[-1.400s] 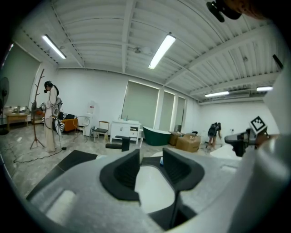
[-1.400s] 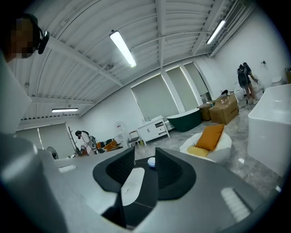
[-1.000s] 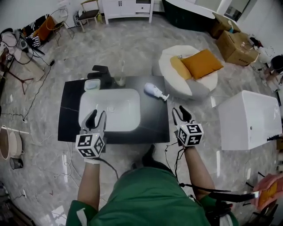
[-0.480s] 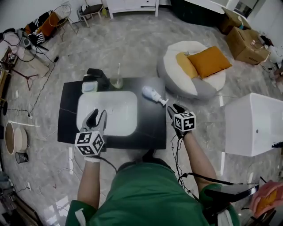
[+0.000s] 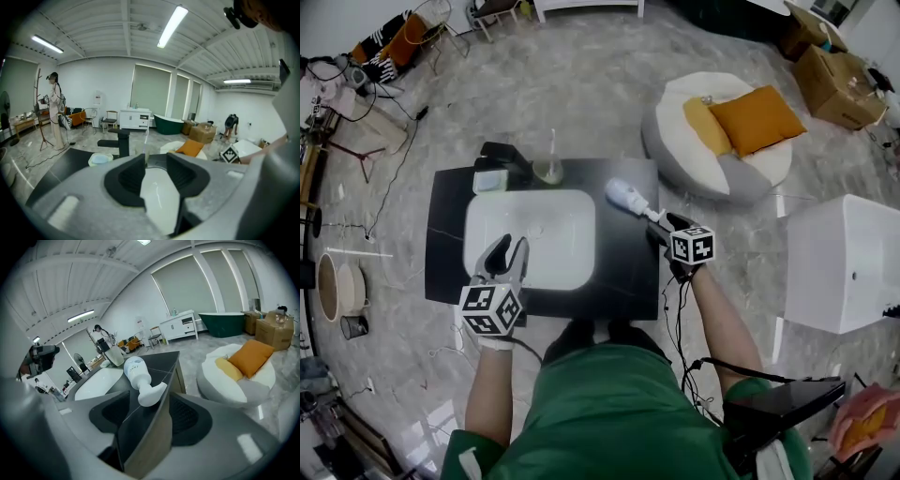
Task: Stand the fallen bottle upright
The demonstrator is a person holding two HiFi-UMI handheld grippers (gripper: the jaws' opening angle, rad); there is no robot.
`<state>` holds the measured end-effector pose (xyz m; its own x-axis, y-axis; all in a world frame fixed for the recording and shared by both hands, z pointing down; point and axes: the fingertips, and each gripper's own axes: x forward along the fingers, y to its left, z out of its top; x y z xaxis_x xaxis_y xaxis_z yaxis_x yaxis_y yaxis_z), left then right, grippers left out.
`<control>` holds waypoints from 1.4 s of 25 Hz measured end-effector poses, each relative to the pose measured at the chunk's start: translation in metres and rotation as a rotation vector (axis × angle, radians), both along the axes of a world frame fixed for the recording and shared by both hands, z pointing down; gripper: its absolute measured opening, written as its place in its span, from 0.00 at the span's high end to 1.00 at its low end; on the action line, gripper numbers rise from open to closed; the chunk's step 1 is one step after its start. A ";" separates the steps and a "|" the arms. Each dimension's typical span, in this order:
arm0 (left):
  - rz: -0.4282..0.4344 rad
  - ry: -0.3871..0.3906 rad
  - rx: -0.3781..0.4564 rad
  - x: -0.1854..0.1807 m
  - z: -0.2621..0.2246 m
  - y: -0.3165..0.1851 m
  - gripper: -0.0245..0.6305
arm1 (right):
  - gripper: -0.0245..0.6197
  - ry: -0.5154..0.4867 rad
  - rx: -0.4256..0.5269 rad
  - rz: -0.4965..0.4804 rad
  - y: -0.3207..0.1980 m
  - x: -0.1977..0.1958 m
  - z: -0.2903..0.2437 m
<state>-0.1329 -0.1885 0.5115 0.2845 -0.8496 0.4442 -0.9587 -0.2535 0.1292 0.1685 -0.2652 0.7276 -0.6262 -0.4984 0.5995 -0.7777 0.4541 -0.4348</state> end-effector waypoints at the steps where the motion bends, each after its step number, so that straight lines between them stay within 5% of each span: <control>1: 0.004 0.000 -0.008 -0.002 0.004 -0.004 0.75 | 0.58 0.000 0.002 -0.017 -0.002 -0.002 0.004; 18: 0.018 0.077 -0.066 -0.035 0.025 -0.042 0.77 | 0.62 0.161 0.164 -0.141 -0.019 -0.012 0.015; 35: 0.037 0.121 -0.065 -0.054 0.026 -0.029 0.78 | 0.69 0.138 0.194 -0.116 -0.025 -0.016 -0.018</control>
<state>-0.1873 -0.2173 0.5376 0.3702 -0.8080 0.4584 -0.9252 -0.2761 0.2604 0.1524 -0.2902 0.7092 -0.6053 -0.5419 0.5831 -0.7611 0.6086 -0.2244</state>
